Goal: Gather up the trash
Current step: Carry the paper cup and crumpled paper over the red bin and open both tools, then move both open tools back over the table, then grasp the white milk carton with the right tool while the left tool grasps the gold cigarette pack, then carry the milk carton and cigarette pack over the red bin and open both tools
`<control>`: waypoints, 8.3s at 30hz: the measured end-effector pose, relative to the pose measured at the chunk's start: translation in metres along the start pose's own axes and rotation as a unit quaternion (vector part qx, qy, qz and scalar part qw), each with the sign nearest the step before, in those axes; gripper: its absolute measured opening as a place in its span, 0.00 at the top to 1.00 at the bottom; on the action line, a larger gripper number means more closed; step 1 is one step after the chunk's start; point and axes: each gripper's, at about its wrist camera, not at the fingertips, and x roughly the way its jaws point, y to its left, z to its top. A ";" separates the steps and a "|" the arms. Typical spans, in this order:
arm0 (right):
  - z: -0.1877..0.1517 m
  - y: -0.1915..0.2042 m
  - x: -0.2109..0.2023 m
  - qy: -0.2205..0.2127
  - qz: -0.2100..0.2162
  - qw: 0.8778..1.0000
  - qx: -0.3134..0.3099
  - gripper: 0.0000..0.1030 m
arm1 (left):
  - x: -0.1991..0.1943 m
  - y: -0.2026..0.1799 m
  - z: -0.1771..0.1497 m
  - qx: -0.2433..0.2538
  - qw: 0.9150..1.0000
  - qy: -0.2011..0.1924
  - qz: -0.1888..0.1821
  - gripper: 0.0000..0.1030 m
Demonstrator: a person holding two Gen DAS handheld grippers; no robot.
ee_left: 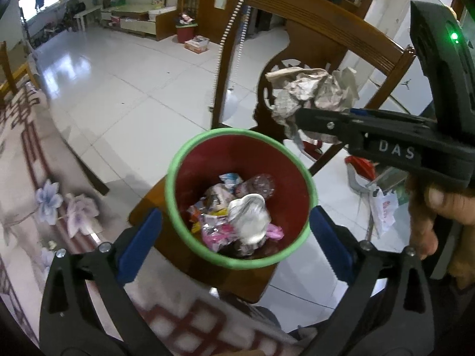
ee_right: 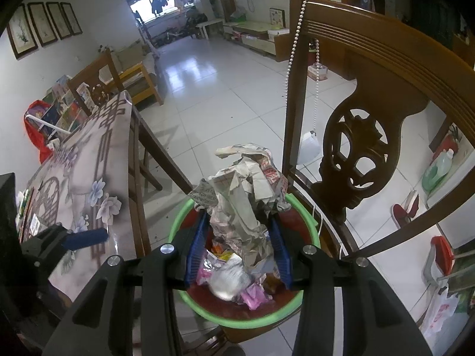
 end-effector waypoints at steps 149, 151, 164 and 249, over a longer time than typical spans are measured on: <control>-0.098 0.534 0.159 0.096 0.170 0.891 -0.410 0.45 | -0.184 0.407 -0.281 -0.276 0.938 -0.013 0.210 0.49; -0.098 0.532 0.155 0.097 0.171 0.892 -0.407 0.47 | -0.186 0.406 -0.283 -0.280 0.938 -0.011 0.205 0.50; -0.108 0.513 0.115 0.077 0.163 0.896 -0.406 0.50 | -0.209 0.382 -0.295 -0.307 0.930 -0.018 0.202 0.50; -0.019 0.011 -0.024 -0.011 -0.008 0.995 -0.096 0.50 | -0.028 0.016 0.027 -0.118 0.984 -0.021 -0.131 0.49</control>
